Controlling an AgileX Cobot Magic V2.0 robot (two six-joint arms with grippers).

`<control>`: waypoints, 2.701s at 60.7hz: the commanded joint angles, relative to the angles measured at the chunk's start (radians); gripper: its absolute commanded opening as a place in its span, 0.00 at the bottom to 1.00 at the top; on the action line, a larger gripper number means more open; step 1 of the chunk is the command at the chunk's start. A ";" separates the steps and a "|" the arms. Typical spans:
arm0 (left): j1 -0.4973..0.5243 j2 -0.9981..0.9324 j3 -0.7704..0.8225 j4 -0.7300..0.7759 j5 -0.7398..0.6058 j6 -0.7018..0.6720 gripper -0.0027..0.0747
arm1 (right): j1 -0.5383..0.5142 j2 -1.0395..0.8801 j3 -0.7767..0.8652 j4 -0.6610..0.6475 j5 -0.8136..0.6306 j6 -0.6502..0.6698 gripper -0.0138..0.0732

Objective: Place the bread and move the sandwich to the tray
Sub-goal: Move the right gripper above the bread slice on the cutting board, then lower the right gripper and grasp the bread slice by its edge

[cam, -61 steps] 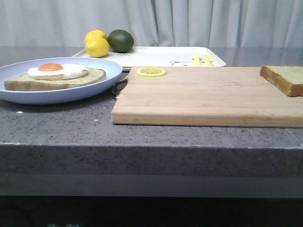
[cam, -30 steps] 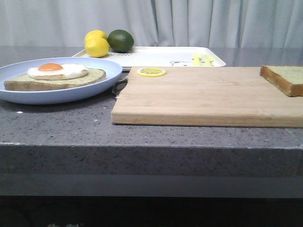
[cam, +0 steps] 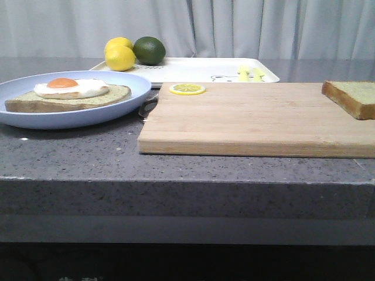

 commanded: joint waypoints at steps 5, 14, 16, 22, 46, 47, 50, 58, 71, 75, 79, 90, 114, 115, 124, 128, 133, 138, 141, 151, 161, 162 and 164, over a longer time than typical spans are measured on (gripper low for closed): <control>0.000 -0.020 0.003 -0.009 -0.166 -0.010 0.01 | -0.005 -0.023 -0.005 -0.001 -0.131 -0.004 0.03; 0.000 -0.020 0.003 -0.009 -0.343 -0.010 0.01 | -0.005 -0.023 -0.010 -0.001 -0.220 -0.004 0.03; 0.000 -0.020 0.003 -0.009 -0.388 -0.010 0.01 | -0.005 -0.023 -0.022 -0.001 -0.225 -0.004 0.03; 0.000 -0.018 -0.020 -0.009 -0.499 -0.010 0.01 | -0.005 -0.022 -0.082 -0.001 -0.193 -0.004 0.03; 0.000 0.349 -0.457 0.110 -0.143 -0.010 0.01 | -0.006 0.398 -0.567 -0.002 0.183 -0.004 0.03; 0.000 0.373 -0.468 0.111 -0.143 -0.010 0.01 | -0.006 0.422 -0.587 -0.002 0.195 -0.004 0.03; 0.000 0.420 -0.489 0.111 -0.143 -0.010 0.01 | -0.006 0.473 -0.626 -0.002 0.212 -0.004 0.03; 0.000 0.493 -0.513 0.111 -0.148 -0.010 0.01 | -0.006 0.554 -0.686 -0.001 0.222 -0.004 0.03; 0.000 0.512 -0.513 0.111 -0.165 -0.010 0.02 | -0.006 0.565 -0.687 -0.001 0.212 -0.004 0.20; 0.000 0.512 -0.513 0.111 -0.169 -0.010 0.10 | -0.006 0.565 -0.687 -0.001 0.209 -0.004 0.36; 0.000 0.512 -0.513 0.111 -0.171 -0.010 0.25 | -0.006 0.565 -0.687 -0.001 0.208 -0.004 0.58; 0.000 0.512 -0.513 0.111 -0.171 -0.010 0.81 | -0.006 0.565 -0.687 -0.001 0.199 -0.004 0.85; 0.000 0.512 -0.513 0.111 -0.169 -0.010 0.89 | -0.099 0.799 -0.809 -0.030 0.329 0.097 0.83; 0.000 0.512 -0.513 0.111 -0.169 -0.010 0.89 | -0.113 0.823 -0.821 -0.036 0.336 0.101 0.83; -0.008 0.512 -0.513 0.104 -0.169 -0.010 0.89 | -0.241 0.991 -0.906 -0.036 0.403 0.118 0.83; -0.028 0.512 -0.513 0.104 -0.169 -0.010 0.89 | -0.273 1.074 -0.946 -0.024 0.429 0.118 0.83; -0.053 0.512 -0.513 0.104 -0.169 -0.010 0.89 | -0.293 1.158 -0.990 -0.011 0.452 0.118 0.83; -0.070 0.512 -0.513 0.104 -0.169 -0.010 0.89 | -0.305 1.239 -1.036 -0.011 0.490 0.110 0.83; -0.074 0.512 -0.513 0.104 -0.169 -0.010 0.89 | -0.312 1.274 -1.062 -0.011 0.514 0.101 0.83; -0.074 0.512 -0.513 0.104 -0.171 -0.010 0.89 | -0.315 1.378 -1.127 0.054 0.564 0.020 0.83; -0.074 0.512 -0.513 0.104 -0.171 -0.010 0.89 | -0.360 1.447 -1.163 0.289 0.608 -0.152 0.83; -0.074 0.512 -0.513 0.104 -0.171 -0.010 0.89 | -0.368 1.453 -1.164 0.318 0.613 -0.184 0.83; -0.074 0.512 -0.513 0.104 -0.171 -0.010 0.89 | -0.391 1.464 -1.168 0.379 0.627 -0.228 0.83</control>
